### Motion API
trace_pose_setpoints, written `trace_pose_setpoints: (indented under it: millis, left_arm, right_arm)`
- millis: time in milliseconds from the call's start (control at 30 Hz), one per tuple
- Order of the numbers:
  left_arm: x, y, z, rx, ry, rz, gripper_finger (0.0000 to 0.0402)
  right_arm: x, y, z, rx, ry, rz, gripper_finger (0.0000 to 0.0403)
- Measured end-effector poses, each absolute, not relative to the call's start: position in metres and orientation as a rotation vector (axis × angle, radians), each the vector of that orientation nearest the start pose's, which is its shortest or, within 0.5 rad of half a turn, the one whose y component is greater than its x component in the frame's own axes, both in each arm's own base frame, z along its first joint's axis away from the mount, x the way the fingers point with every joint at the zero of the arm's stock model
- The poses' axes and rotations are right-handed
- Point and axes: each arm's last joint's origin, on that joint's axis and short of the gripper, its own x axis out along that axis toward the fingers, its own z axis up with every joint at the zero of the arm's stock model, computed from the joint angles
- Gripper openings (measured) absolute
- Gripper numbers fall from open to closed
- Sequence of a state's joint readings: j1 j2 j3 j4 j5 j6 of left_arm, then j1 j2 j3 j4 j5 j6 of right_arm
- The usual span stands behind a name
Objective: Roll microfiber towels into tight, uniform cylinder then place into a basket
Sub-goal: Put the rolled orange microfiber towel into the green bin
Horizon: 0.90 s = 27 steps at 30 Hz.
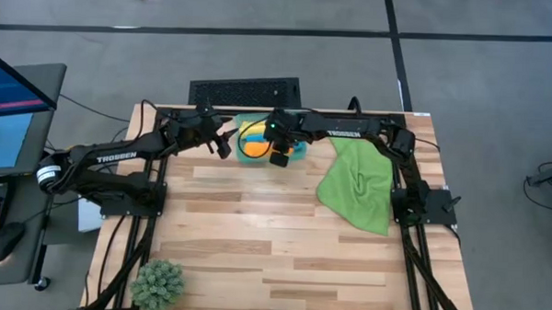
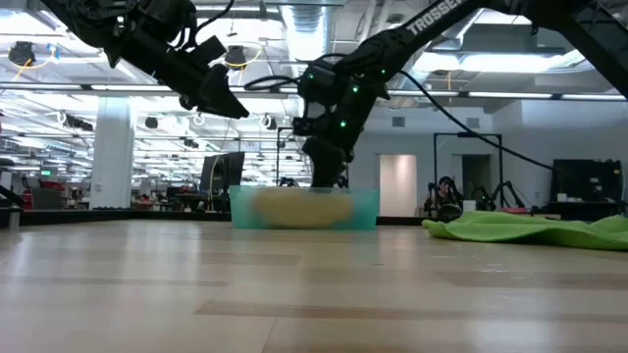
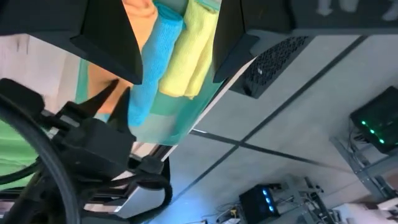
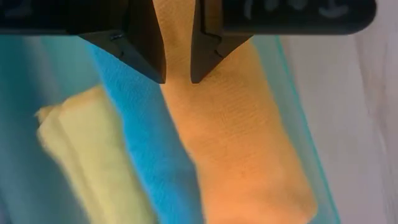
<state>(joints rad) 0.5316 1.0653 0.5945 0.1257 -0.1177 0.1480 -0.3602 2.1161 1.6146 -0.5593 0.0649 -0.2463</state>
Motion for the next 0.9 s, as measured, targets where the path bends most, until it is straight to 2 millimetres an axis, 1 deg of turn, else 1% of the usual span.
trace_pose_setpoints:
  millis: [100, 267, 367, 433, 500, 567, 700, 800, 900]
  left_arm:
    - [0.195, 0.119, 0.244, 0.066, 0.388, 0.616, 0.0185]
    - [0.195, 0.119, 0.244, 0.061, 0.387, 0.617, 0.0185]
    - [0.195, 0.119, 0.244, 0.057, 0.386, 0.618, 0.0185]
    - [0.195, 0.119, 0.244, 0.057, 0.386, 0.618, 0.0185]
    - [0.195, 0.119, 0.244, 0.055, 0.392, 0.617, 0.0185]
    - [0.195, 0.119, 0.243, 0.055, 0.396, 0.617, 0.0185]
    - [0.195, 0.119, 0.243, 0.056, 0.395, 0.616, 0.0185]
    - [0.195, 0.119, 0.244, 0.061, 0.393, 0.616, 0.0185]
    - [0.195, 0.119, 0.244, 0.063, 0.39, 0.616, 0.0185]
  right_arm:
    - [0.417, -0.154, 0.177, -0.041, 1.13, -0.242, 0.0095]
    - [0.42, -0.151, 0.178, -0.02, 1.107, -0.249, 0.0095]
    - [0.424, -0.153, 0.165, -0.008, 1.116, -0.247, 0.0091]
    - [0.42, -0.152, 0.162, -0.002, 1.156, -0.242, 0.0087]
    - [0.422, -0.152, 0.166, -0.016, 1.13, -0.239, 0.0084]
    - [0.419, -0.15, 0.174, -0.023, 1.126, -0.235, 0.0082]
    - [0.42, -0.15, 0.198, -0.037, 1.027, -0.255, 0.0081]
    - [0.422, -0.151, 0.205, -0.045, 0.972, -0.262, 0.0081]
    - [0.428, -0.152, 0.209, -0.046, 0.897, -0.23, 0.0081]
